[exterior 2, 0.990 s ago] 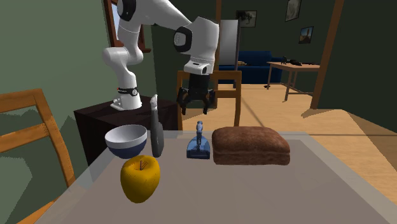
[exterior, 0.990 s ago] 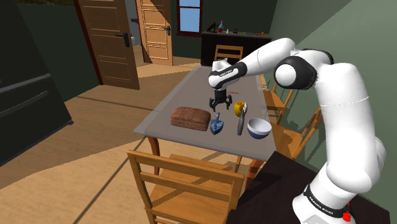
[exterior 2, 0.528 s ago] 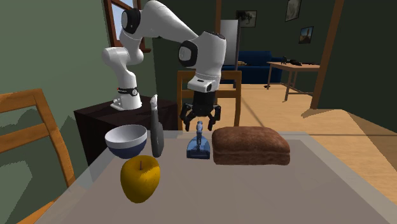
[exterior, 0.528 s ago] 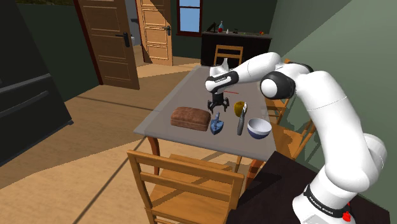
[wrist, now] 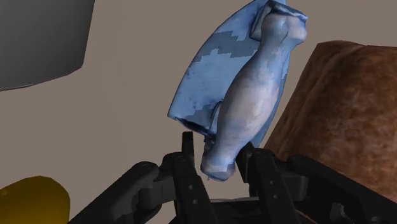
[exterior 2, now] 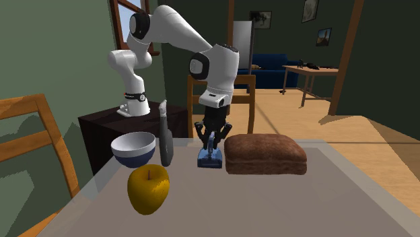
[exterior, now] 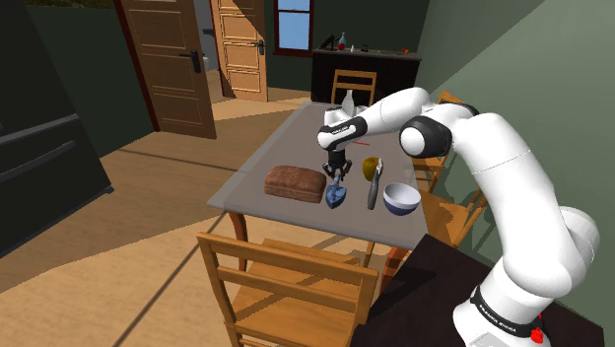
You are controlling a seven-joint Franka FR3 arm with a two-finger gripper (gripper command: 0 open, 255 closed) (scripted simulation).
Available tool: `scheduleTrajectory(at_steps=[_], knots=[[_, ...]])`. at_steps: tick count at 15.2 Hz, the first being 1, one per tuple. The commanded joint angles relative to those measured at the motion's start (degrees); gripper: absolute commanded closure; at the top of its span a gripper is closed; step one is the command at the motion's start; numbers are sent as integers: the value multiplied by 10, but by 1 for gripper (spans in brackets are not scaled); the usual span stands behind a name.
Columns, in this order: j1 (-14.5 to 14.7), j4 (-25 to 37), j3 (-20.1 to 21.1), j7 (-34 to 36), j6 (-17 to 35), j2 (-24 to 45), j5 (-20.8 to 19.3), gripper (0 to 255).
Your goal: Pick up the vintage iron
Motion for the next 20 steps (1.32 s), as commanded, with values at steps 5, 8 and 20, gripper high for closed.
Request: scheduleTrajectory(at_steps=[5, 8, 20], knots=[[0, -1, 0, 0, 1, 0, 0, 255], [0, -2, 0, 0, 1, -1, 0, 255], [3, 9, -4, -4, -59, -50, -3, 255]])
